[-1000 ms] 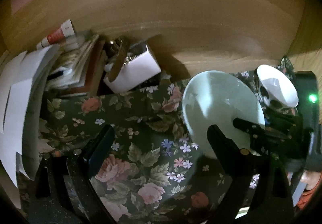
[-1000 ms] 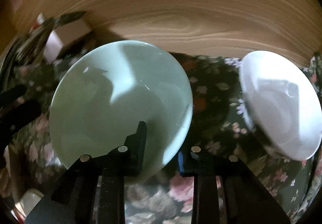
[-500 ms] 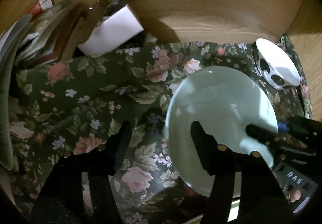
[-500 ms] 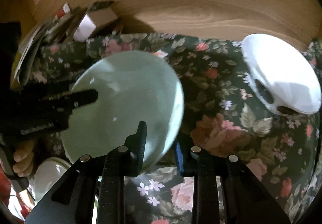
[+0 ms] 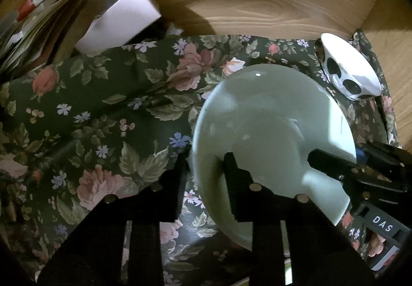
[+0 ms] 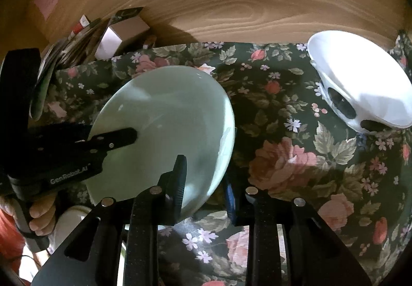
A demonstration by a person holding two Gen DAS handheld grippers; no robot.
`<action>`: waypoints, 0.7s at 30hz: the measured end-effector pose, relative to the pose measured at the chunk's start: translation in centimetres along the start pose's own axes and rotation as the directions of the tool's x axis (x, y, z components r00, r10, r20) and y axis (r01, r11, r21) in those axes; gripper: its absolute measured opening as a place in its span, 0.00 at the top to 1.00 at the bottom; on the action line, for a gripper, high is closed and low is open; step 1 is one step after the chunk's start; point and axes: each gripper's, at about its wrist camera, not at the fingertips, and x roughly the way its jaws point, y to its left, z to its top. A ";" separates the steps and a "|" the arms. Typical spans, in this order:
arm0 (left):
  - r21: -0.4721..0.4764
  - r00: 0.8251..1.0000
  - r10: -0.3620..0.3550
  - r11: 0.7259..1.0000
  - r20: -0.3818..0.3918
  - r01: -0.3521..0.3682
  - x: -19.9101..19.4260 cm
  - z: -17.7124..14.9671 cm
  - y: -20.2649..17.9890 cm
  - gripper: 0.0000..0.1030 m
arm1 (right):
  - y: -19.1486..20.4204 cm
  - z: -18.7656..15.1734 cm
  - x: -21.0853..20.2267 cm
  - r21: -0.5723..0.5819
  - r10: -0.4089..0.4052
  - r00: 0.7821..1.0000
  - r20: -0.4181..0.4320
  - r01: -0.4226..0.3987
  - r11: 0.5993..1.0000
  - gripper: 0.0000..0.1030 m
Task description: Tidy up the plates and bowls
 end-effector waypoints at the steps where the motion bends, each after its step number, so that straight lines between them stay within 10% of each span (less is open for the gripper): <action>1: 0.007 1.000 0.002 1.000 0.000 -0.002 0.1 0.0 -0.2 0.77 | 0.1 0.0 0.0 0.000 0.000 1.000 0.003 0.000 1.000 0.76; 21: 0.021 0.996 0.006 1.000 0.086 -0.008 -4.1 -0.6 -1.0 0.78 | 1.7 0.2 -4.6 0.000 -0.006 0.993 0.114 0.006 1.000 0.77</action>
